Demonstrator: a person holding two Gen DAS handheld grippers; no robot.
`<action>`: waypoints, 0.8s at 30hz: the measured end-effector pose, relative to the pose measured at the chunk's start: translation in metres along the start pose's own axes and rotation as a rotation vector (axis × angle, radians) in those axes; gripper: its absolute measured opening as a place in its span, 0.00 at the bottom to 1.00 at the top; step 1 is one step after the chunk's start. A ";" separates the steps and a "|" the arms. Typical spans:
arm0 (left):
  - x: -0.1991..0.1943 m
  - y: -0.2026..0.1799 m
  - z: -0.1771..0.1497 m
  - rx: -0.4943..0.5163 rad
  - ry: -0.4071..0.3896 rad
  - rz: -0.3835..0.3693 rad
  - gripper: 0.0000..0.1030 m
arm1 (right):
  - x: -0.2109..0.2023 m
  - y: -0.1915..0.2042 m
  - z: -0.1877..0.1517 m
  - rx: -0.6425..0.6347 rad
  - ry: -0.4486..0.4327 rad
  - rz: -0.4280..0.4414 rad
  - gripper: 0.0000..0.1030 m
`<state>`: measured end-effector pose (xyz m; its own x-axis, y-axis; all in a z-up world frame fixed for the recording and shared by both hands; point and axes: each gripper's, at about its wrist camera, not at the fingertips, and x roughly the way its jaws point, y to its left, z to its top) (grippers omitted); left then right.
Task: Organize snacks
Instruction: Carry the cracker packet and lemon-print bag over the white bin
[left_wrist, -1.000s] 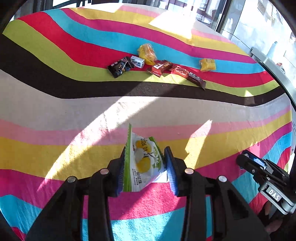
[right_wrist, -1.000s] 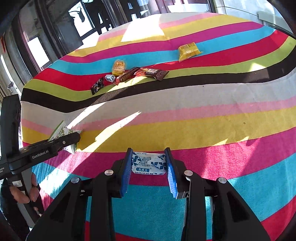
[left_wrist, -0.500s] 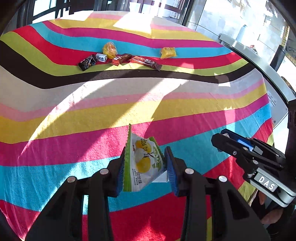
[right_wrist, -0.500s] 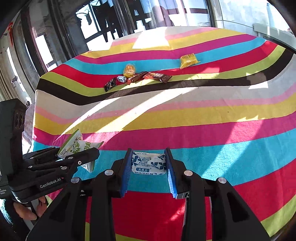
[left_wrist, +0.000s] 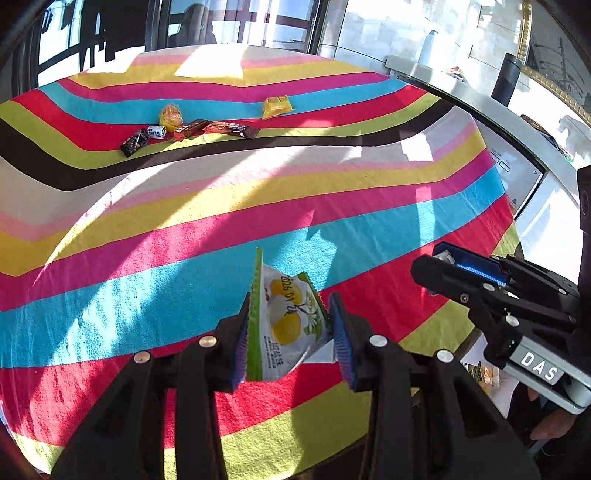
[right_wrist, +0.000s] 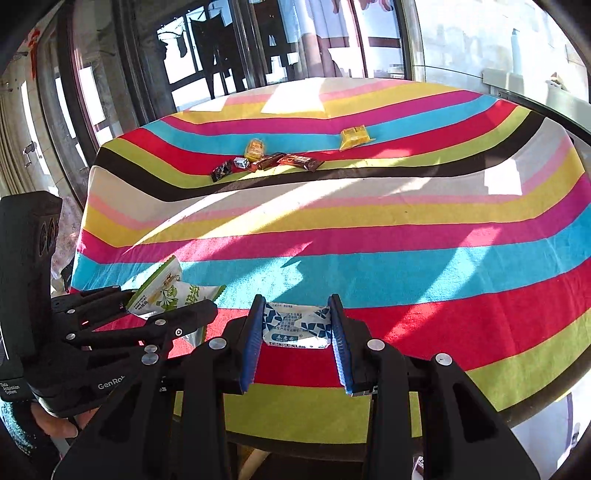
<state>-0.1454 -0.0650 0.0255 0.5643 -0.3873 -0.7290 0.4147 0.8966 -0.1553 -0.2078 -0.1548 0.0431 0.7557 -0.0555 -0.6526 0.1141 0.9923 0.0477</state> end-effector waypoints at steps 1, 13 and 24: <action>-0.001 -0.005 -0.001 0.010 -0.002 -0.002 0.38 | -0.005 -0.002 -0.002 -0.003 -0.005 -0.004 0.33; -0.005 -0.071 -0.014 0.144 0.014 -0.049 0.38 | -0.058 -0.042 -0.044 0.019 -0.034 -0.076 0.34; 0.018 -0.164 -0.036 0.335 0.110 -0.189 0.38 | -0.096 -0.111 -0.098 0.171 -0.021 -0.186 0.34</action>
<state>-0.2289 -0.2115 0.0135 0.3831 -0.4973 -0.7785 0.7244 0.6847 -0.0809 -0.3563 -0.2492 0.0267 0.7245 -0.2391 -0.6465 0.3584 0.9318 0.0570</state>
